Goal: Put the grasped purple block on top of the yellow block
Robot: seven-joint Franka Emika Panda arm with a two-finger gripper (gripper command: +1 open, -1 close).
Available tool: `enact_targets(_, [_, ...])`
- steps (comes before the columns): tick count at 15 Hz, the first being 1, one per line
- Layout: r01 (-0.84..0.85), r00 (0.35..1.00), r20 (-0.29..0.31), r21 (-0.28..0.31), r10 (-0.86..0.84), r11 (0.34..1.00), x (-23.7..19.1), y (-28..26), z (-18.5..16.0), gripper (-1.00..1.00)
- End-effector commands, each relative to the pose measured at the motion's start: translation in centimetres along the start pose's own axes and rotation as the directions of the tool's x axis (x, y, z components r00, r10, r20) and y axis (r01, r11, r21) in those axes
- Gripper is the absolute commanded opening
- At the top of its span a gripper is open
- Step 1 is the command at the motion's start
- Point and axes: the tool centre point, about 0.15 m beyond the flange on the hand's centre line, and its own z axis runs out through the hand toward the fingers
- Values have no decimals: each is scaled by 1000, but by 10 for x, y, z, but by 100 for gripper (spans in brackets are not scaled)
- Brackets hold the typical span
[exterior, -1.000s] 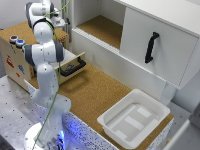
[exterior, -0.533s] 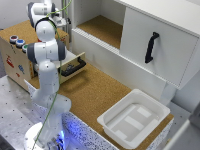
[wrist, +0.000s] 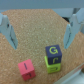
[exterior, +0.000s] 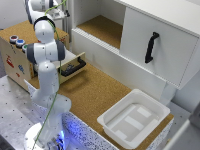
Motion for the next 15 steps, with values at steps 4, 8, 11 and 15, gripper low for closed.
enact_targets(4, [-148, 986, -63, 111, 155, 983, -60, -4, 14, 100])
enact_targets(8, [-148, 986, -63, 111, 155, 983, -60, -4, 14, 100])
enact_targets(11, [-148, 986, -63, 111, 155, 983, -60, -4, 14, 100])
enact_targets(15, [-115, 993, 49, 71, 111, 991, -45, -7, 4, 100])
